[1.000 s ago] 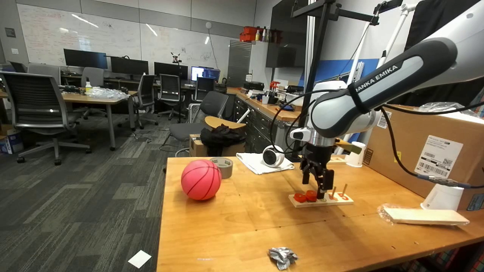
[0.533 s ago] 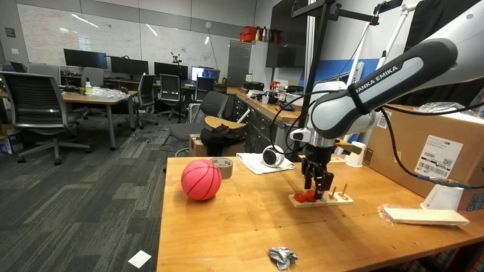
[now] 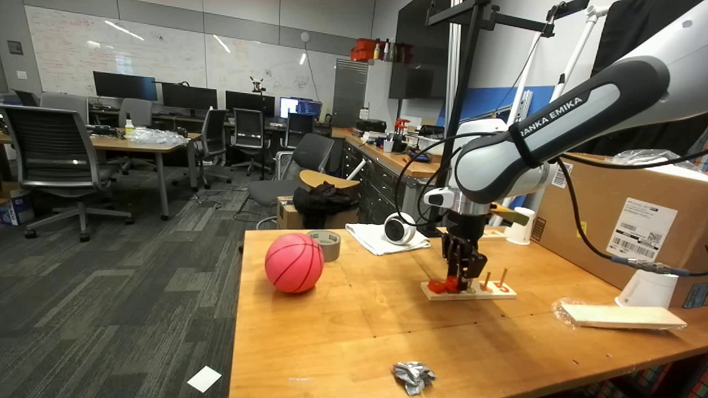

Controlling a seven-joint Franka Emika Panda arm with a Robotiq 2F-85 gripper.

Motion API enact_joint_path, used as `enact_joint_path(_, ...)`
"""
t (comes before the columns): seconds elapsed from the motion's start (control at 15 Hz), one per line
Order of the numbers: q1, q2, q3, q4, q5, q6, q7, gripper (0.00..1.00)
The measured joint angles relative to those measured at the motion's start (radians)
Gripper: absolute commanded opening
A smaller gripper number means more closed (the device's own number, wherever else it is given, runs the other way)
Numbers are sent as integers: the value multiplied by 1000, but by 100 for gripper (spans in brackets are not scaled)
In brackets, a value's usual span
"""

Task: Move all the orange blocks one at a time to the first right position

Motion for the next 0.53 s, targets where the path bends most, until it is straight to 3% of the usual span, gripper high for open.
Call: enact_joint_path(0.53,0,-11,-7,32,-52,-3,34,23)
